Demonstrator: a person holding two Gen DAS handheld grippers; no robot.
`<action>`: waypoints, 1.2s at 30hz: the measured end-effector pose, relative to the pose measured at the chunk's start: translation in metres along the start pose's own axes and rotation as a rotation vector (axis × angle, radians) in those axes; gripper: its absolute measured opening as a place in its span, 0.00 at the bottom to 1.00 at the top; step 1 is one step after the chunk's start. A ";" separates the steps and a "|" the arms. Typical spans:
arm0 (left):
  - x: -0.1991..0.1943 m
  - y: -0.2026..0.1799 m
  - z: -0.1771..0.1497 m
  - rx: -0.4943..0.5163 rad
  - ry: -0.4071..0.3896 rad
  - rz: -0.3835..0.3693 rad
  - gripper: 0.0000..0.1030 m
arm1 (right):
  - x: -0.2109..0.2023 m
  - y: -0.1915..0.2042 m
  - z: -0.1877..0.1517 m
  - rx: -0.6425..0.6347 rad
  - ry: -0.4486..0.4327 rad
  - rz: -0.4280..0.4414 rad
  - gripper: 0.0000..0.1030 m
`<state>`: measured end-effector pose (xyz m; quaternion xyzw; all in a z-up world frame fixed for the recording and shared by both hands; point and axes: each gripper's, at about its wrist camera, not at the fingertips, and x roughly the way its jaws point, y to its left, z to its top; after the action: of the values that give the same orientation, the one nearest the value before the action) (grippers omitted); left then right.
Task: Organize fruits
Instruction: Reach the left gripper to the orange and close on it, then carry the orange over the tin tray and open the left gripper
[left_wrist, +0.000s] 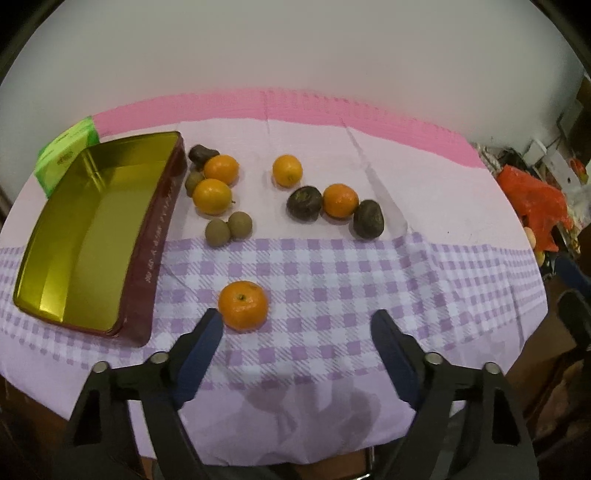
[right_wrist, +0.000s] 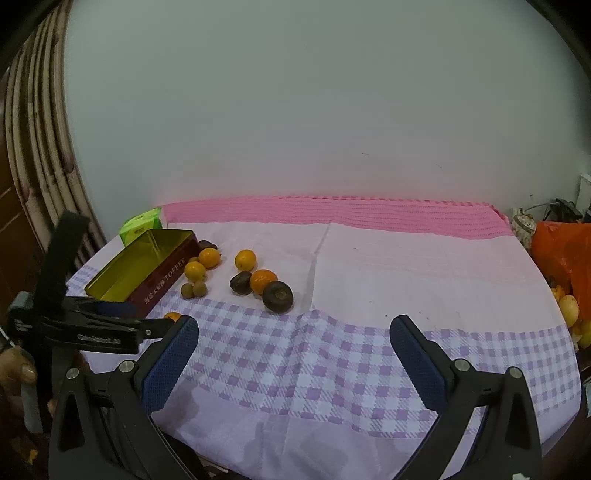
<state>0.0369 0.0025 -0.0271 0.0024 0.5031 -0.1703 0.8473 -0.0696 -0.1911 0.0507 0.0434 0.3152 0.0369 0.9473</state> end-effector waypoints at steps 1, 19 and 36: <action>0.006 -0.002 0.001 0.014 0.016 0.004 0.68 | 0.000 -0.001 0.000 0.005 0.003 0.001 1.00; 0.026 0.010 0.012 0.042 -0.007 0.162 0.56 | 0.014 -0.013 -0.001 0.076 0.059 0.032 1.00; 0.058 0.004 0.008 0.108 0.032 0.216 0.36 | 0.016 -0.015 0.001 0.083 0.072 0.034 1.00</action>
<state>0.0701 -0.0118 -0.0736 0.1051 0.5035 -0.1047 0.8512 -0.0560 -0.2041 0.0404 0.0864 0.3494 0.0414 0.9320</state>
